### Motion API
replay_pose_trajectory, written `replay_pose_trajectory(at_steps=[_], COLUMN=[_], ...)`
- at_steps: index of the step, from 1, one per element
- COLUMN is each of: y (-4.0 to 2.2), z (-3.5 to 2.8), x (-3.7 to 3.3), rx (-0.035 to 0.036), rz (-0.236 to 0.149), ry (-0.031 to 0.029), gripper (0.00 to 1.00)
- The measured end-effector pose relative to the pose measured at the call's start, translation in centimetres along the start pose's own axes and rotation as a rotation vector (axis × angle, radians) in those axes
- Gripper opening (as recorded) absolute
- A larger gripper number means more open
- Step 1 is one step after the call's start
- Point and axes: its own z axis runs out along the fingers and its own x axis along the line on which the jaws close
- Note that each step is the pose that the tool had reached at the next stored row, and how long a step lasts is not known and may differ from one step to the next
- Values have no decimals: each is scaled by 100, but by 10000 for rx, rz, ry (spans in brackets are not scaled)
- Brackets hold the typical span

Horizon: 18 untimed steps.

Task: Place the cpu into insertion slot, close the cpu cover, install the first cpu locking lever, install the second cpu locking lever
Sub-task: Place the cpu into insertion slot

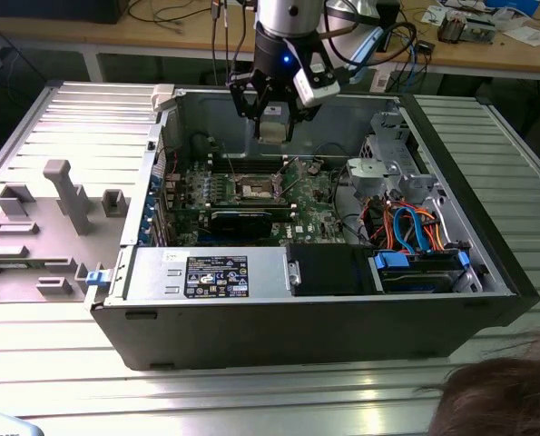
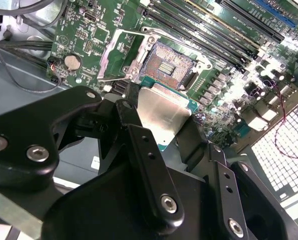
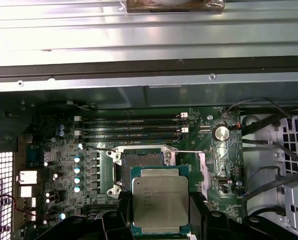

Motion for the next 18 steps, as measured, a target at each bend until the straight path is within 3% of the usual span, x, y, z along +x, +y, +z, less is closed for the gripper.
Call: replay_pose_trajectory(at_steps=[18], y=[-5], z=[52], x=[-1], rx=[1], rz=[0], ry=[0], gripper=[55])
